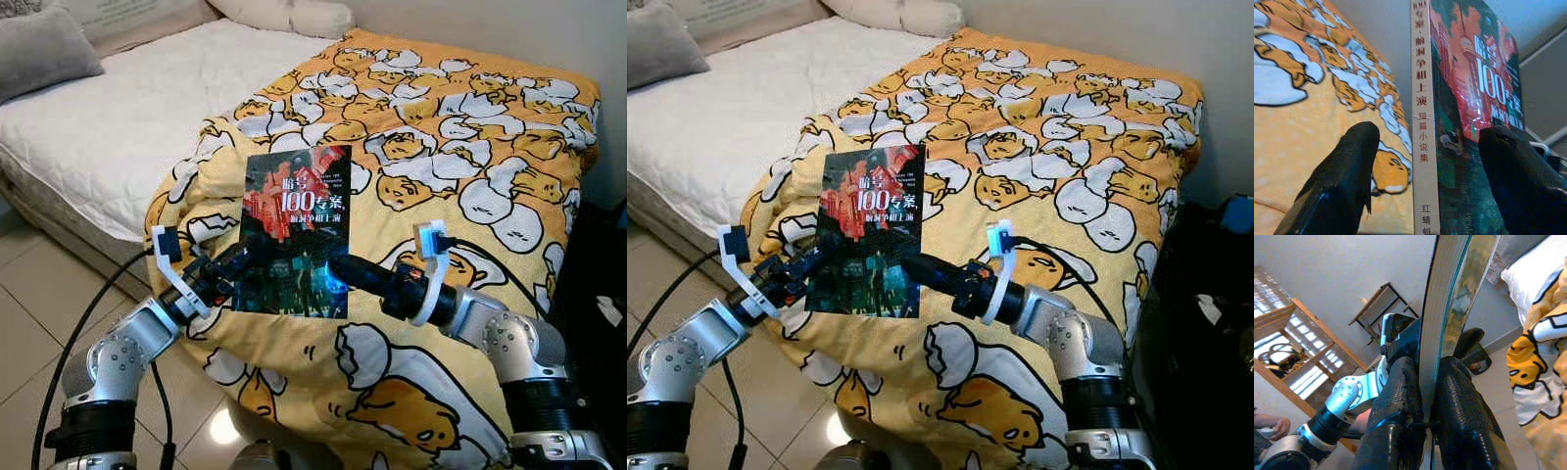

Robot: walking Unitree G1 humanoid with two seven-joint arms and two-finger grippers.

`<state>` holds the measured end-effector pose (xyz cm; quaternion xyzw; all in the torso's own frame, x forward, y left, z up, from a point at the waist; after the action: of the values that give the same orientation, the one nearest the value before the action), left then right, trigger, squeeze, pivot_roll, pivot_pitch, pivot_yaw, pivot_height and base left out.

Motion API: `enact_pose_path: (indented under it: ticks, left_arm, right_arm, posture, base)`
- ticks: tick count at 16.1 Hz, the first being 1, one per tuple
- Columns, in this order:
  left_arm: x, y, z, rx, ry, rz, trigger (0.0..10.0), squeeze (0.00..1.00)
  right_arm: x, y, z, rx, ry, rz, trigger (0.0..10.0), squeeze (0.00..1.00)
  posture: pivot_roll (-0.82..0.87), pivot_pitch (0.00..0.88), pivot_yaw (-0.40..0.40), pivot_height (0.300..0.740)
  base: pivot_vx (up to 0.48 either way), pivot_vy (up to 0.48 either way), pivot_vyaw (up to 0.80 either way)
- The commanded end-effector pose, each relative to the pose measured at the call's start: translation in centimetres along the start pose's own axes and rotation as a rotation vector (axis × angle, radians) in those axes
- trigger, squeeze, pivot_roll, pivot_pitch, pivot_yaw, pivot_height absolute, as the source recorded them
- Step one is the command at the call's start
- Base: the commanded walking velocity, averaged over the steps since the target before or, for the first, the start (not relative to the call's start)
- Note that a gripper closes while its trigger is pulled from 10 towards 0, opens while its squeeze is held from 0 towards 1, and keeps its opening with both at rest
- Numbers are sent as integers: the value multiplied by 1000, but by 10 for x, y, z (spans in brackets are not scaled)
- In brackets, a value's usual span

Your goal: Clean up the room

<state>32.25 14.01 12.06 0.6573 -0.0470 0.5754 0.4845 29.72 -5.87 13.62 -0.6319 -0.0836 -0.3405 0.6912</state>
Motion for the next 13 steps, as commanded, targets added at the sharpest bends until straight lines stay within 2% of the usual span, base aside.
enact_pose_path:
  ticks: [1,6,13]
  left_arm:
    - [1,15,6,-80,-3,-7,0,0]
    - [6,25,5,-138,4,-20,0,0]
    - [7,30,3,-160,2,-36,0,0]
  right_arm:
    - [4,-13,6,59,6,-26,0,0]
    - [3,-12,6,54,2,-28,0,0]
    - [4,-11,7,44,1,-37,0,0]
  posture:
    - [59,0,75,740]
    - [59,0,74,740]
    - [63,0,70,740]
  base:
    - [0,0,0]
    - [0,0,0]
    - [0,0,0]
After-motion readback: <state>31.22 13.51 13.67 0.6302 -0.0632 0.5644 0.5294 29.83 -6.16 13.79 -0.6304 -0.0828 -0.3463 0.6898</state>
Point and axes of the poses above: a point about 5 cm out from each wrist's last joint towards the gripper, its own z axis pointing out of the wrist towards the gripper, its own x axis along the axis of the wrist's last joint, y = z × x, the point moved 6 cm from there along z, pointing out of the wrist towards the gripper, and after that the axes turned 12 degrees about z, right-handed, at the moved point
